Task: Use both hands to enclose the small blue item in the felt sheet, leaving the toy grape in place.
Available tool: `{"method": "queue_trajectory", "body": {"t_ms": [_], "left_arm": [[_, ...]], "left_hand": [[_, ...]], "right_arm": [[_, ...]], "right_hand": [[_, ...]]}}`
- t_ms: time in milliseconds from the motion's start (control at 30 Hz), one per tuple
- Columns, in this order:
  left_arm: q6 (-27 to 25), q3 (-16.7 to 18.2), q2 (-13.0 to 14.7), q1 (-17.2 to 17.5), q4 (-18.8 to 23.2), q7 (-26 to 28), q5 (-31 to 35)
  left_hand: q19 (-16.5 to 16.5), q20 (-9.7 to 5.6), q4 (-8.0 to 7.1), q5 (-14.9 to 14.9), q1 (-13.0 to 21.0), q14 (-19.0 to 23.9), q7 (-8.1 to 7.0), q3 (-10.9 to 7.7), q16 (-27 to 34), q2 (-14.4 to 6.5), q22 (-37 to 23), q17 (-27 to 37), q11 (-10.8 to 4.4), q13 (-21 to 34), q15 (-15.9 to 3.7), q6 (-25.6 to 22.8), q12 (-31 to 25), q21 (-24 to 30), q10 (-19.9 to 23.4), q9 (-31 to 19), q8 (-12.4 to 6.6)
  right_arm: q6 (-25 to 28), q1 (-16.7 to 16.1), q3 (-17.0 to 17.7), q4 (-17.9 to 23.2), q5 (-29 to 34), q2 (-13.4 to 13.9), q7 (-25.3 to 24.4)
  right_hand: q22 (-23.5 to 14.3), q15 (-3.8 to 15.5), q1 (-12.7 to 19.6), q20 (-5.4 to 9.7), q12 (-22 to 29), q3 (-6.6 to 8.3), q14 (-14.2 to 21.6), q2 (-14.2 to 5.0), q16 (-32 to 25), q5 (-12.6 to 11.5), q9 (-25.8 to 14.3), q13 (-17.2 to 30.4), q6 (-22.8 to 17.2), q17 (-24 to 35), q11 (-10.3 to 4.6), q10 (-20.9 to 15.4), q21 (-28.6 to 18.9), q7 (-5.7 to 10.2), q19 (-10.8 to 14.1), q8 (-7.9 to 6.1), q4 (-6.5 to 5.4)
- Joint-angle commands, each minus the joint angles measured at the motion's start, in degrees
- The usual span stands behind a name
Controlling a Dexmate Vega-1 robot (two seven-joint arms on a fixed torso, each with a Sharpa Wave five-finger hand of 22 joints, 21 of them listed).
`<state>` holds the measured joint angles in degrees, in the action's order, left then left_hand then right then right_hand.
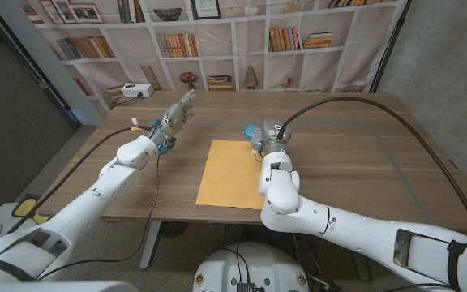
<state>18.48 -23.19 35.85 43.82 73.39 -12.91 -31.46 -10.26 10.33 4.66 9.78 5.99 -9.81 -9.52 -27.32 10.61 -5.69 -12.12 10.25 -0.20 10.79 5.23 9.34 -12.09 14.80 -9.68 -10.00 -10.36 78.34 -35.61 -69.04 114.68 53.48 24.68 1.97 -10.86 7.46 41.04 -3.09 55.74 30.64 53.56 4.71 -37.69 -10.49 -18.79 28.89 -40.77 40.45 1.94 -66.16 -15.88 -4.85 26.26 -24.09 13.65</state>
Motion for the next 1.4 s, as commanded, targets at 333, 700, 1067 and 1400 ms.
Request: {"method": "queue_trajectory", "body": {"t_ms": [333, 700, 1067, 1400], "left_arm": [[0.7, -0.9, -0.9, -2.1, -3.1, -1.5, 0.6], [1.2, -1.3, -1.9, -3.5, -5.4, -2.6, 0.3], [1.2, -1.1, -1.9, -3.6, -6.0, -2.6, 0.1], [1.4, -1.3, -2.4, -4.3, -6.9, -2.8, 0.3]], "left_hand": [[-5.4, 0.25, 0.06, 0.2, -0.1, -2.9, -0.18, -0.49, 0.0, -0.2, -0.3, 0.2, 0.02, 0.3, 0.47, 1.3, 0.3, -0.3, -2.4, -0.2, 0.07], [-5.5, 0.21, 0.13, 0.2, -0.1, -3.0, -0.12, -0.6, 0.1, -0.1, -0.3, 0.2, 0.03, 0.3, 0.48, 1.4, 0.3, -0.4, -2.6, -0.2, -0.02], [-5.5, 0.15, 0.15, 0.2, -0.2, -2.9, -0.19, -0.65, 0.2, 0.0, -0.3, 0.2, -0.01, 0.3, 0.41, 1.5, 0.2, -0.3, -2.4, -0.2, -0.11], [-5.4, 0.24, 0.1, 0.2, -0.3, -3.0, -0.13, -0.65, 0.2, 0.1, -0.3, 0.3, 0.02, 0.3, 0.49, 1.4, 0.1, -0.3, -2.5, -0.2, -0.17]], "right_arm": [[-0.8, -12.0, 10.2, -7.3, 41.4, -17.3, 41.1], [-17.9, -17.4, 15.8, -2.4, 28.4, -14.5, 32.3], [-20.7, -13.3, 13.2, -3.7, 19.7, -8.2, 25.2], [-20.1, -8.6, 8.3, -5.0, 17.9, -4.4, 28.5]], "right_hand": [[-0.2, 0.69, 13.5, -0.89, 1.5, 4.85, 2.3, -9.67, -0.9, -1.1, -0.9, -0.2, -30.7, 1.6, 1.44, -2.0, 0.1, -3.67, 0.6, -4.25, -2.8], [-0.3, 2.07, 12.8, 0.55, 0.8, 3.36, -1.4, -10.67, -0.9, -0.7, -1.1, -0.3, -28.5, 3.1, 1.15, 1.2, 0.8, -2.21, -1.0, -2.23, -4.33], [-0.3, 3.44, 10.0, 0.83, -0.4, -1.81, -5.1, -13.73, -1.6, 0.7, -2.2, -0.1, -24.0, 4.3, -1.71, 7.2, 1.2, 1.68, -2.1, 0.11, -6.6], [-0.4, 3.47, 9.7, 0.51, -0.2, -2.59, -4.7, -13.79, -1.4, 0.5, -2.1, -0.4, -24.5, 3.7, -2.02, 6.8, 1.0, 1.93, -1.5, 0.28, -6.45]]}}
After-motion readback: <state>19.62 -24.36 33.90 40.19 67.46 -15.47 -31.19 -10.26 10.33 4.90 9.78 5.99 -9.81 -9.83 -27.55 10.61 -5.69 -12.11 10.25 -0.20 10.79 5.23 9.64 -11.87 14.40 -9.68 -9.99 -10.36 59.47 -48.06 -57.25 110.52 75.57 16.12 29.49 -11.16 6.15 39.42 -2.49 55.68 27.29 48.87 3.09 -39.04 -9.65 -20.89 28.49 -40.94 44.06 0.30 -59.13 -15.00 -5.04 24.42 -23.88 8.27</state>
